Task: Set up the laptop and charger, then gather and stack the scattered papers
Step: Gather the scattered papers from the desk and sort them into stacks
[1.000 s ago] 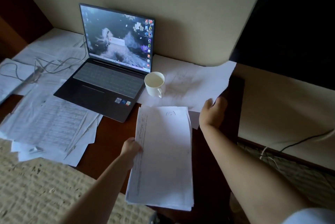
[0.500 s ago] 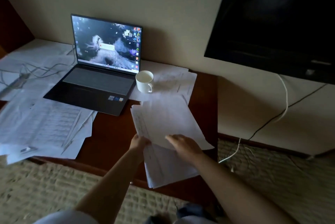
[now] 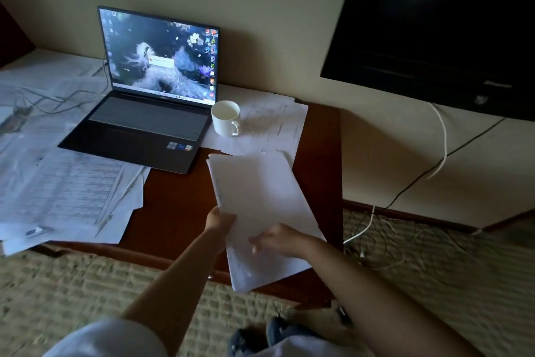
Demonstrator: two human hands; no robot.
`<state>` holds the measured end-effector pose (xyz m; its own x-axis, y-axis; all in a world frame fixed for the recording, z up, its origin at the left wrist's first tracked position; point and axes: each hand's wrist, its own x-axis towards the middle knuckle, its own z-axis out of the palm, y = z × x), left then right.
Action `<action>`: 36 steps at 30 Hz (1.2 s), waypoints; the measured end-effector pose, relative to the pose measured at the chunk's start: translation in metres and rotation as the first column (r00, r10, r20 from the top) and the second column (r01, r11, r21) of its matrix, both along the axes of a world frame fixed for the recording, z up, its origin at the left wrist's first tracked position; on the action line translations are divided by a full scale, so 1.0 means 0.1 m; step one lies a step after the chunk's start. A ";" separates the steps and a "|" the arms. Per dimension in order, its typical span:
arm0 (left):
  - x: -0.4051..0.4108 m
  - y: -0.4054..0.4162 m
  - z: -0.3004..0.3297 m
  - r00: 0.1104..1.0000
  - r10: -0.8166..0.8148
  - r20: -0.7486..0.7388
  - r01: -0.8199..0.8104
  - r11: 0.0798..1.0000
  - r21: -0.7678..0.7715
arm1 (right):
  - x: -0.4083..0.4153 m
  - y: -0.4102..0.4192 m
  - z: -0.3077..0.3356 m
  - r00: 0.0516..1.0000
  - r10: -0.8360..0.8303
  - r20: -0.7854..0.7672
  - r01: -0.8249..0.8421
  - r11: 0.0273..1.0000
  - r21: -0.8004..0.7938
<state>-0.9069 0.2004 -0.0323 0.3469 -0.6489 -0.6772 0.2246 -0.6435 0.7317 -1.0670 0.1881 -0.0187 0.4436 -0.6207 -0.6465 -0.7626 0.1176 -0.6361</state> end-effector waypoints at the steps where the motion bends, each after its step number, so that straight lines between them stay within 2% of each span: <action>1: 0.00 -0.01 0.00 1.000 0.006 0.024 -0.006 1.000 0.016 | 0.00 -0.06 0.00 0.993 -0.112 0.045 0.111 0.993 0.030; 4: 0.07 -0.07 -0.05 0.986 0.108 0.124 -0.121 0.987 0.104 | 0.01 -0.37 -0.01 0.937 -0.339 0.085 0.349 0.923 -0.162; 6: 0.13 -0.12 -0.06 0.954 0.212 0.213 -0.251 0.951 0.178 | 0.03 -0.63 0.04 0.851 -0.500 0.163 0.525 0.828 -0.200; 9: 0.18 -0.17 0.01 0.911 0.214 0.353 -0.308 0.922 0.234 | 0.06 -1.01 0.05 0.695 -0.680 0.232 0.711 0.698 -0.085; 12: 0.25 -0.23 0.11 0.868 0.228 0.442 -0.349 0.912 0.216 | 0.11 -1.35 0.00 0.606 -0.759 0.239 0.778 0.628 0.021; 14: 0.28 -0.30 0.09 0.855 0.232 0.465 -0.366 0.903 0.224 | 0.17 -1.56 -0.05 0.563 -0.794 0.227 0.804 0.590 0.069; 19: 0.31 -0.53 0.00 0.852 0.240 0.466 -0.393 0.881 0.265 | 0.25 -2.02 -0.15 0.371 -0.904 0.212 0.870 0.418 0.261; 21: 0.31 -0.60 0.00 0.851 0.236 0.468 -0.391 0.881 0.267 | 0.33 -2.07 -0.15 0.371 -0.904 0.213 0.859 0.421 0.291; 23: 0.30 -0.66 0.00 0.850 0.235 0.471 -0.395 0.877 0.274 | 0.41 -2.14 -0.24 0.422 -0.893 0.156 0.875 0.446 0.187; 26: 0.30 -0.69 -0.02 0.855 0.238 0.460 -0.383 0.888 0.253 | 0.47 -2.22 -0.29 0.581 -0.811 -0.066 0.812 0.583 -0.029; 27: 0.30 -0.69 -0.03 0.858 0.243 0.453 -0.381 0.892 0.244 | 0.49 -2.23 -0.26 0.602 -0.784 -0.153 0.778 0.619 -0.105; 29: 0.32 -0.68 -0.04 0.863 0.254 0.437 -0.385 0.890 0.243 | 0.53 -2.26 -0.20 0.572 -0.788 -0.226 0.749 0.614 -0.247; 30: 0.33 -0.68 -0.05 0.864 0.261 0.429 -0.390 0.887 0.246 | 0.56 -2.25 -0.18 0.541 -0.813 -0.216 0.770 0.582 -0.260; 34: 0.37 -0.71 -0.05 0.871 0.272 0.410 -0.395 0.883 0.253 | 0.64 -2.32 -0.14 0.438 -0.895 -0.084 0.886 0.445 -0.131; 36: 0.37 -0.73 -0.05 0.873 0.272 0.404 -0.394 0.882 0.259 | 0.62 -2.34 -0.16 0.434 -0.900 -0.041 0.879 0.433 -0.201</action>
